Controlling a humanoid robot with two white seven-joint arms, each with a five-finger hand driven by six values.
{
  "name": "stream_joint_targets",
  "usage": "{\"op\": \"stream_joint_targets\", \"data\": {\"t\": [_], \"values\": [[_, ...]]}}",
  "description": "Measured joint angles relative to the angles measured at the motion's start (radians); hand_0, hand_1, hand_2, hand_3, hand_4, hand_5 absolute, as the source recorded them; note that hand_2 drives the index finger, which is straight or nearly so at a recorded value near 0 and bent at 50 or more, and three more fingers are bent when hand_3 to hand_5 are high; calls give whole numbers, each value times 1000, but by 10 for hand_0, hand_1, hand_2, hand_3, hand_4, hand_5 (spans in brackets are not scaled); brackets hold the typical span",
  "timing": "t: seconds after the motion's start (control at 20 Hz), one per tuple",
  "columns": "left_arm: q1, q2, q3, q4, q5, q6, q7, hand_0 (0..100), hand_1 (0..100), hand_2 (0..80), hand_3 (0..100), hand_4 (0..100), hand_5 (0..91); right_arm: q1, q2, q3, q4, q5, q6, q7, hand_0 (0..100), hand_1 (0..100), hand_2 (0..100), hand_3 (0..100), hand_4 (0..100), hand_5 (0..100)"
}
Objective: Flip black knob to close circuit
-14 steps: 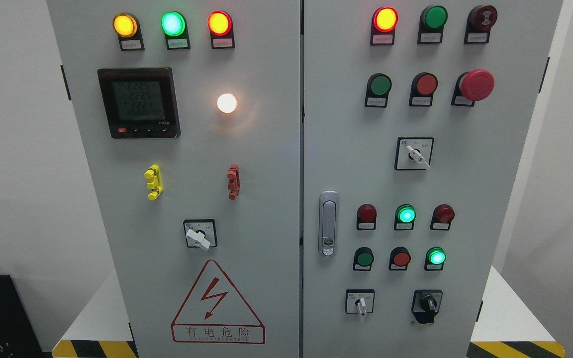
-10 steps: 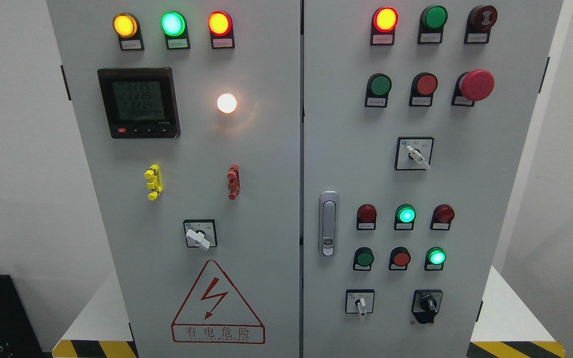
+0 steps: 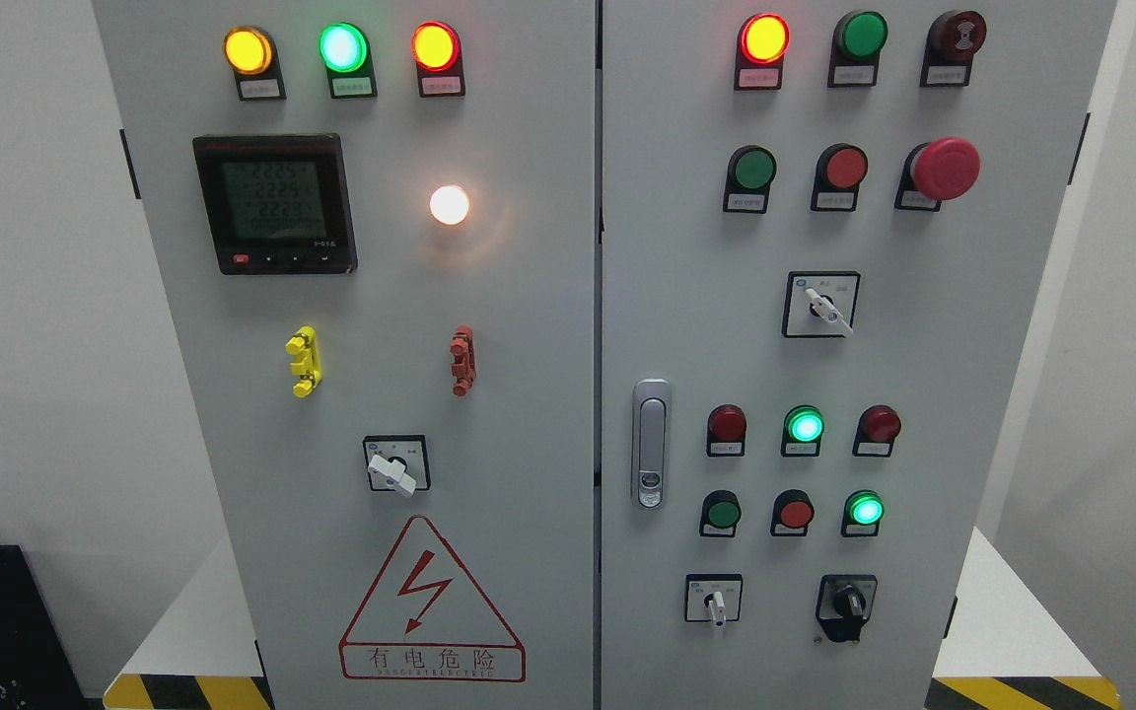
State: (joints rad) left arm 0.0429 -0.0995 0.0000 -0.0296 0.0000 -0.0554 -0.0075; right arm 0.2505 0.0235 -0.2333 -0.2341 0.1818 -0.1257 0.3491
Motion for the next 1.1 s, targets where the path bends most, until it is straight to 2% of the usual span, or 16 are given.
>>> {"op": "stream_joint_targets", "data": {"t": [0.15,0.25,0.3,0.35,0.4,0.45,0.5,0.6,0.7,0.8,0.95,1.1], "values": [[0,0,0,-1,0,0,0,0,0,1,49,27,0,39,13,35,-123,-3,-58,18,0,0,0,29,0,0],[0,0,0,-2,0,0,0,0,0,1,49,27,0,65,23,59,-254,-18,-77,23,0,32,0,79,51,0],[0,0,0,-2,0,0,0,0,0,1,49,27,0,73,29,70,-357,-31,-94,21,0,54,4,163,128,0],[0,0,0,-2,0,0,0,0,0,0,49,27,0,83,33,80,-439,-40,-101,-2,0,89,123,299,262,64],[0,0,0,-3,0,0,0,0,0,0,49,27,0,94,37,91,-512,-46,-113,-33,0,104,180,378,295,110],[0,0,0,-3,0,0,0,0,0,0,49,27,0,99,40,99,-599,-49,-137,-74,0,149,338,536,446,284],[0,0,0,-3,0,0,0,0,0,0,49,27,0,103,42,105,-684,-42,-186,-101,0,176,424,645,557,480],[0,0,0,-4,0,0,0,0,0,0,49,27,0,116,46,108,-835,10,-272,-140,0,225,543,757,669,579],[0,0,0,-4,0,0,0,0,0,0,49,26,0,128,50,97,-975,90,-356,-156,0,272,616,790,706,638],[0,0,0,-4,0,0,0,0,0,0,49,26,0,134,52,77,-1114,184,-405,-166,0,316,709,857,739,730],[0,0,0,-4,0,0,0,0,0,0,49,26,0,136,52,36,-1290,350,-439,-171,0,303,792,952,737,768],[0,0,0,-5,0,0,0,0,0,0,50,26,0,119,52,3,-1422,486,-455,-176,0,266,829,987,735,795]]}}
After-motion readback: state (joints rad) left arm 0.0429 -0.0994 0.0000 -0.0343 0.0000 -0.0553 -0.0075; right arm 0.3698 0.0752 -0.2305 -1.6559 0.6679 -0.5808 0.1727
